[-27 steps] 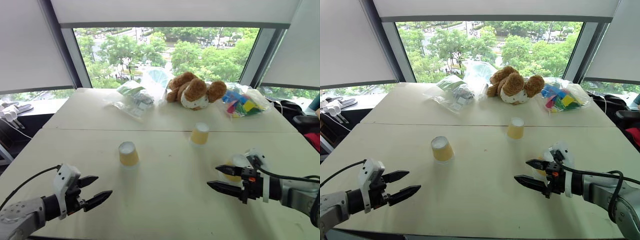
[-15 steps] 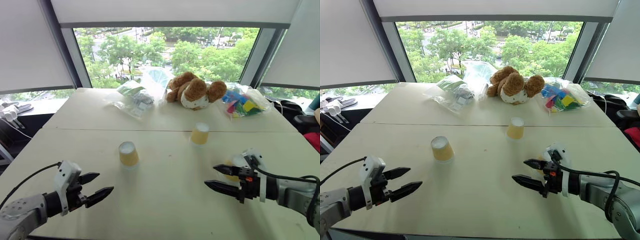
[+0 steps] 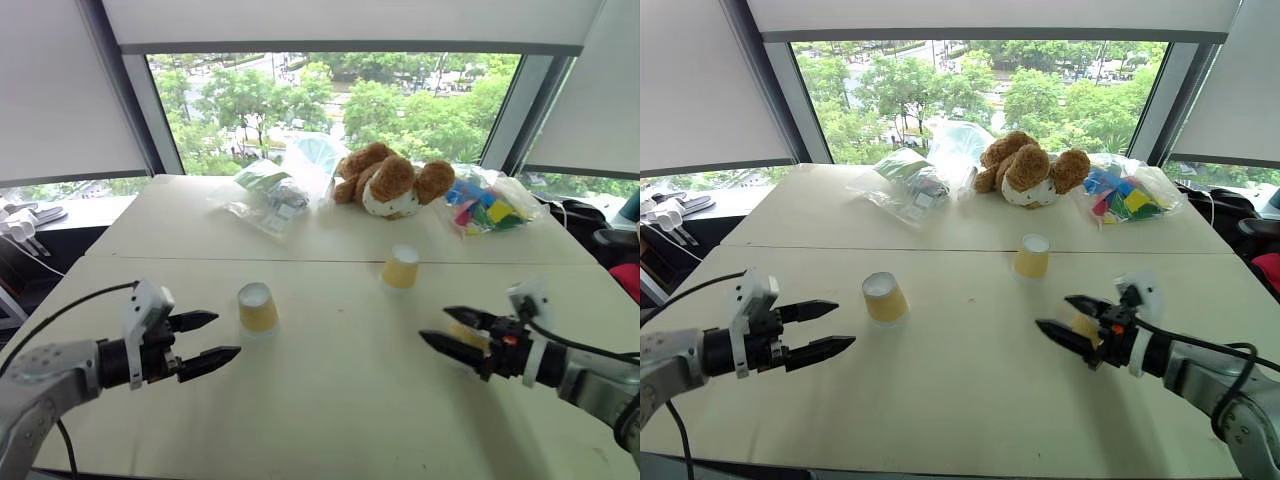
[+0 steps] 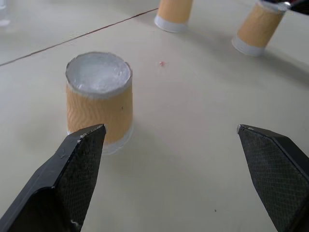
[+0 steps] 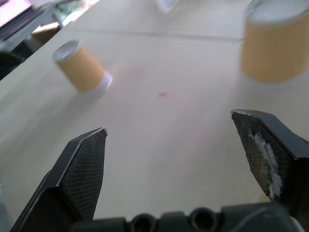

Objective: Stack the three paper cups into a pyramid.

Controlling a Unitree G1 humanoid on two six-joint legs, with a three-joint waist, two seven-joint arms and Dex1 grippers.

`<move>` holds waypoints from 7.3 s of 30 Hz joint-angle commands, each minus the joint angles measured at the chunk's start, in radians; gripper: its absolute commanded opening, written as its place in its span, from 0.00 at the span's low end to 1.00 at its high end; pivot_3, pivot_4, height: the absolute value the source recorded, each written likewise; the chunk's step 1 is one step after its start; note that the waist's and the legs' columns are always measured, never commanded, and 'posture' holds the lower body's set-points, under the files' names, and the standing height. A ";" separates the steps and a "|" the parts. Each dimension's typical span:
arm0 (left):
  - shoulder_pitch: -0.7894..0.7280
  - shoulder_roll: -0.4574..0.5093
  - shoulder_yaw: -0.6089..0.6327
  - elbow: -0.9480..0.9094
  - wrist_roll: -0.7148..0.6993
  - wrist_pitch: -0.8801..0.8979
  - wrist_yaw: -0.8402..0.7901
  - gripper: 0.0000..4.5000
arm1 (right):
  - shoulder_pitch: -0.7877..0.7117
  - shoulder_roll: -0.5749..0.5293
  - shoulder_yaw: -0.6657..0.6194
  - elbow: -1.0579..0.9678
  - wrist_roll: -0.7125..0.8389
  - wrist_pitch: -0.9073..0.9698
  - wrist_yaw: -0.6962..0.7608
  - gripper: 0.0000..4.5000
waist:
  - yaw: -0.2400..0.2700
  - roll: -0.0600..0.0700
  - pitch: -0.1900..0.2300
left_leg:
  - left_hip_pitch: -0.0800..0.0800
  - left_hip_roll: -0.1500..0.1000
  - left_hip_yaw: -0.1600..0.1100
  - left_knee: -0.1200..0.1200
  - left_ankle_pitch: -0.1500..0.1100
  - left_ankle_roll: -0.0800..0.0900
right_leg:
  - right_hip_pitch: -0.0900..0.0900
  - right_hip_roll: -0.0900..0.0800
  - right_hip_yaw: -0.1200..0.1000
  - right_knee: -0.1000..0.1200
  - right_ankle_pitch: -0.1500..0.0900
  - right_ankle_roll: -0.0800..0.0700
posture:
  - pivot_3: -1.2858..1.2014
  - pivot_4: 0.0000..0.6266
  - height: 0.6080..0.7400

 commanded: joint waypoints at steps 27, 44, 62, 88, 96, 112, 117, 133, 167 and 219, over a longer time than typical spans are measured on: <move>-0.054 -0.018 -0.117 -0.065 -0.030 0.027 -0.013 1.00 | 0.092 0.146 0.033 0.177 -0.259 -0.310 -0.031 0.99 | -0.006 0.000 0.000 | 0.001 0.000 0.000 0.001 0.000 0.000 | 0.001 0.002 0.000 0.002 0.000 0.000 | 0.52 0.24 1.00; -0.054 -0.022 -0.120 -0.068 -0.025 0.026 0.000 1.00 | -0.096 0.116 0.246 0.019 -0.204 -0.203 0.017 0.49 | -0.022 0.000 0.000 | 0.001 0.000 0.000 0.001 0.001 -0.001 | -0.002 0.002 0.000 0.007 0.000 0.000 | 0.52 0.24 1.00; 0.013 -0.018 -0.110 -0.127 -0.017 0.027 0.030 1.00 | -0.343 0.214 0.607 0.256 -0.425 -0.302 0.143 0.99 | -0.023 0.000 0.000 | 0.000 -0.001 0.000 0.002 0.001 -0.002 | -0.005 0.001 0.000 0.011 0.000 0.000 | 0.52 0.24 1.00; -0.051 -0.016 -0.036 -0.130 -0.124 0.085 0.081 1.00 | -0.723 0.314 0.391 0.934 -0.525 -0.589 0.080 0.99 | -0.033 0.000 0.000 | -0.003 0.000 0.003 0.002 0.006 -0.009 | -0.012 0.002 0.002 0.015 0.000 0.000 | 0.52 0.24 1.00; -0.021 -0.022 -0.023 -0.152 -0.129 0.082 0.113 1.00 | -0.829 0.346 0.379 1.171 -0.594 -0.733 0.060 0.99 | -0.028 0.000 0.000 | -0.003 -0.001 0.003 0.002 0.006 -0.010 | -0.011 0.001 0.002 0.015 0.000 0.000 | 0.52 0.24 1.00; 0.000 -0.041 -0.032 -0.165 -0.124 0.074 0.137 1.00 | -0.806 0.328 0.352 1.135 -0.595 -0.715 0.080 0.99 | -0.030 0.000 0.000 | -0.003 0.000 0.003 0.002 0.006 -0.010 | -0.012 0.001 0.003 0.015 0.000 0.000 | 0.52 0.24 1.00; 0.001 -0.042 -0.031 -0.165 -0.122 0.071 0.141 1.00 | -0.817 0.334 0.353 1.215 -0.605 -0.733 0.082 0.99 | -0.031 0.000 0.000 | -0.003 0.000 0.003 0.002 0.006 -0.010 | -0.012 0.001 0.003 0.015 0.000 0.000 | 0.52 0.24 1.00; -0.006 -0.052 -0.048 -0.157 -0.104 0.060 0.148 1.00 | -0.827 0.337 0.332 1.225 -0.596 -0.762 0.099 0.50 | -0.031 0.000 0.000 | -0.003 0.000 0.003 0.002 0.006 -0.010 | -0.012 0.001 0.003 0.015 0.000 0.000 | 0.52 0.24 1.00; -0.082 -0.041 -0.112 -0.095 -0.056 0.056 0.073 1.00 | -0.247 0.062 0.458 0.335 -0.423 -0.484 0.421 0.50 | -0.023 0.001 0.000 | -0.004 -0.002 0.000 0.002 0.003 -0.004 | -0.011 0.001 0.002 0.014 0.000 0.000 | 0.52 0.24 1.00; -0.434 -0.216 -0.311 0.611 0.416 -0.493 -0.130 1.00 | -0.274 -0.222 0.197 -0.214 0.312 0.151 0.082 0.99 | -0.002 -0.004 0.000 | -0.005 -0.002 0.001 0.004 0.003 -0.003 | -0.011 0.001 0.002 0.015 0.000 0.000 | 0.52 0.24 1.00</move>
